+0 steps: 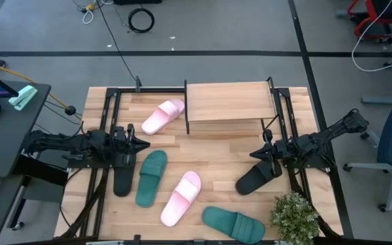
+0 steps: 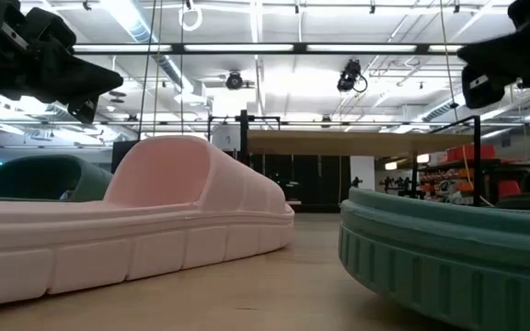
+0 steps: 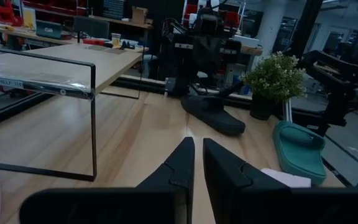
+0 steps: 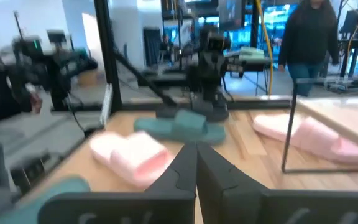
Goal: Pick and place slides into the shelf
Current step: Put the left pink slide under the shelf
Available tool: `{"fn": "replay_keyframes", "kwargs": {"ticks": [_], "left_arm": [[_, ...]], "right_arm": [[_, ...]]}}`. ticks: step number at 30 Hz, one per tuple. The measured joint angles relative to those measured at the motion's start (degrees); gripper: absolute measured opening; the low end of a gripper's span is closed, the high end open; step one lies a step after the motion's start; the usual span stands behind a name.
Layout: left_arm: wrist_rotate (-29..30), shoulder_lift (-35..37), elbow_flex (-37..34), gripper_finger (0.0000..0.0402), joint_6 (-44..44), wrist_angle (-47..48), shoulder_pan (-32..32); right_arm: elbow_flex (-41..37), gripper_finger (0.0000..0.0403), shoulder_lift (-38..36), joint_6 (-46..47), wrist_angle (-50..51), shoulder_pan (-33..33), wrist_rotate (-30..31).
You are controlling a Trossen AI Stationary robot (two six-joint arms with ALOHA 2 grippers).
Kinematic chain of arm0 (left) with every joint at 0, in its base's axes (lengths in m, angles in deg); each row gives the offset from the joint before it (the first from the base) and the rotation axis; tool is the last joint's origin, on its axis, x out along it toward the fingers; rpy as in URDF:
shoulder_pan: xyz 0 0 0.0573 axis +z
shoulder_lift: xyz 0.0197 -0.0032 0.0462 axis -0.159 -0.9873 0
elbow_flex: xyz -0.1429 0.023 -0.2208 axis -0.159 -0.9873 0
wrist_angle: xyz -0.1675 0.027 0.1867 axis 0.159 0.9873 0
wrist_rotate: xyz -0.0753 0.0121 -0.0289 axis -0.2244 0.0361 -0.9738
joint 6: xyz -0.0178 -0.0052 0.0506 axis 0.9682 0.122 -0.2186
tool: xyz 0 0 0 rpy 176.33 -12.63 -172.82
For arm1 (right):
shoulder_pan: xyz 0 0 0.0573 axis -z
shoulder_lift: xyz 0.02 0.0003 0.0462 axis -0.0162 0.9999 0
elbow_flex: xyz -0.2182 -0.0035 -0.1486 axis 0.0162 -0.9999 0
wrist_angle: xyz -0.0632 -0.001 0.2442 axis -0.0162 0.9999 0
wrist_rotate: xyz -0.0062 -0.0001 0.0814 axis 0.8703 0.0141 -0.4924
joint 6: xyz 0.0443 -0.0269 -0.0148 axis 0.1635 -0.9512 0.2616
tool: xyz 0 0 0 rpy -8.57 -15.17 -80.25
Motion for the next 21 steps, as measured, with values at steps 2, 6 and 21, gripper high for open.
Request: {"fn": "replay_keyframes", "kwargs": {"ticks": [2,6,21], "left_arm": [[0.0,0.0,0.0,0.0036,0.2,0.0,0.0],[0.4,0.0,0.0,0.0031,0.2,-1.0,0.0],[1.9,-0.1,0.0,0.0022,1.3,-4.4,0.0]], "right_arm": [[0.9,0.0005,0.0,-0.8,-0.6,0.0,0.0],[2.7,0.0005,0.0,-5.4,-0.5,0.0,0.0],[11.6,0.0005,0.1,-15.5,0.1,0.0,0.0]]}}
